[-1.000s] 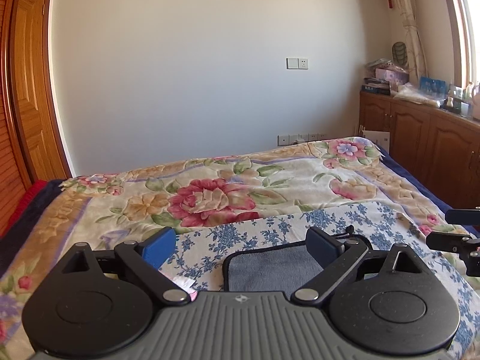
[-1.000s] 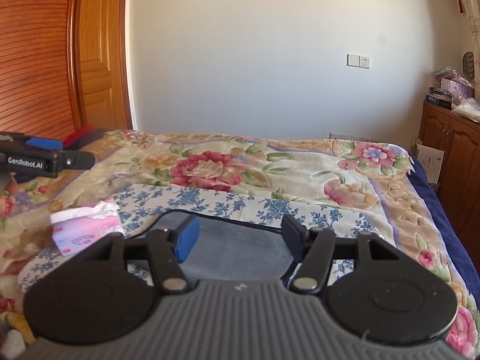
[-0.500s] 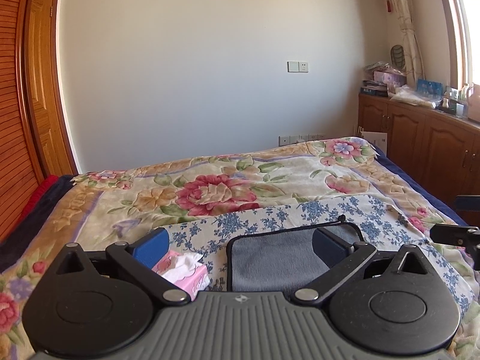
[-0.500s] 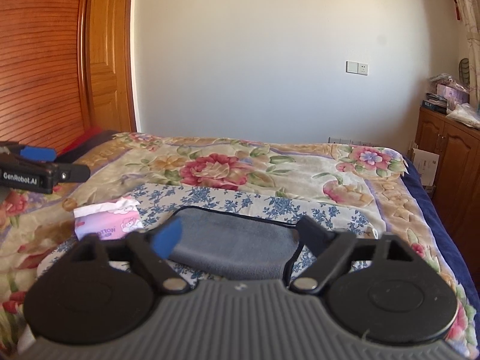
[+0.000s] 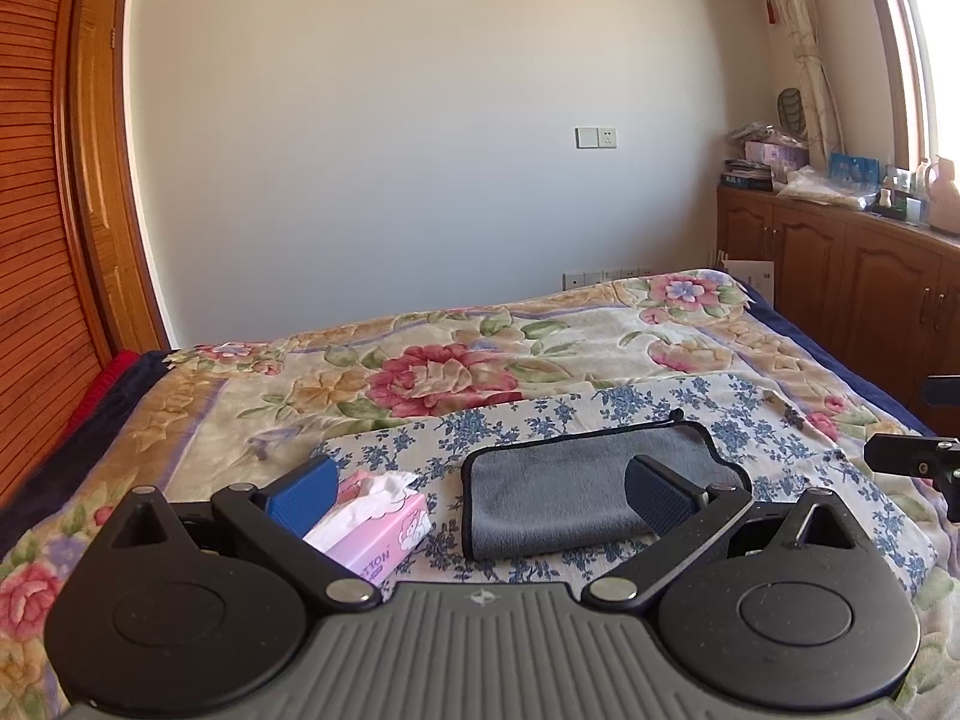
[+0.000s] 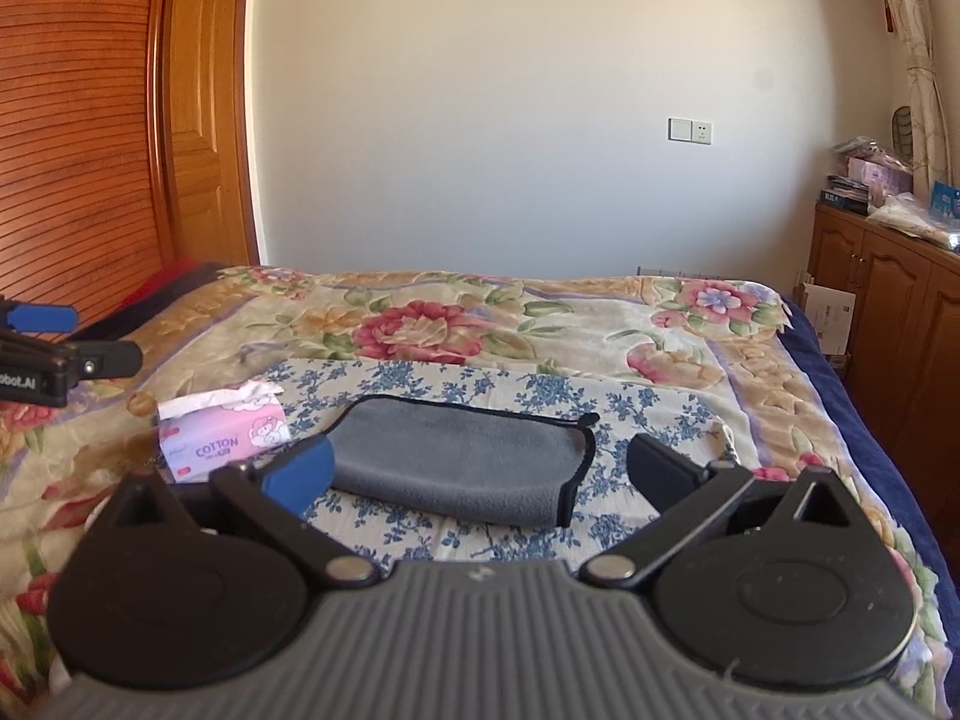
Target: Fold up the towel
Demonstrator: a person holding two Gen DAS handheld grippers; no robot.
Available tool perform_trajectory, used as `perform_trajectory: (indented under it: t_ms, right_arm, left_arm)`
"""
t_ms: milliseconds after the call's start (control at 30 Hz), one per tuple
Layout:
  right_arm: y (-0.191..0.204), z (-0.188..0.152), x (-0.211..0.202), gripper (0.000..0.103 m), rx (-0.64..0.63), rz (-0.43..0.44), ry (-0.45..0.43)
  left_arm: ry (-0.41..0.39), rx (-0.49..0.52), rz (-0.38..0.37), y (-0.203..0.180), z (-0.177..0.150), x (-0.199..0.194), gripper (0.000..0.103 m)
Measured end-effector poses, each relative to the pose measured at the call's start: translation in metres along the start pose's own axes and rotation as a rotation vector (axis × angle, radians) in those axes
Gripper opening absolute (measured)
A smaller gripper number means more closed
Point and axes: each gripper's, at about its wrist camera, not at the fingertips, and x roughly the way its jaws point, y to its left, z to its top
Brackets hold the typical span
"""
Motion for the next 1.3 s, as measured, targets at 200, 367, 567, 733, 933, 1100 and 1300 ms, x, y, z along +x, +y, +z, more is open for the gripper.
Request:
perform_trajectory:
  t_ms: [200,367,567,733,933,1100,1300]
  right_arm:
    - [0.001,-0.01,-0.018,0.103,0.001,-0.008,-0.007]
    - [0.002,-0.021,-0.033,0.103,0.004,-0.013,-0.008]
    - [0.005,-0.026,-0.047,0.103,0.013,-0.016,-0.011]
    - [0.008,-0.03,-0.053,0.103,0.018,-0.017,-0.022]
    - [0.009,-0.033,-0.058,0.103,0.021,-0.026,-0.032]
    - [0.01,-0.039,-0.061,0.103,0.023,-0.037,-0.04]
    - [0.009,-0.052,-0.06,0.103,0.022,-0.056,-0.039]
  left_arm:
    - [-0.011,-0.023,0.01,-0.001,-0.014,-0.019,0.103]
    - [-0.024,-0.043,0.024,0.0,-0.029,-0.033,0.103]
    - [-0.03,-0.061,0.04,0.003,-0.047,-0.049,0.103]
    - [-0.031,-0.071,0.05,0.006,-0.059,-0.058,0.103]
    - [-0.025,-0.071,0.047,0.008,-0.071,-0.065,0.103]
    - [-0.025,-0.06,0.052,0.007,-0.082,-0.068,0.103]
    - [-0.019,-0.047,0.057,0.007,-0.096,-0.069,0.103]
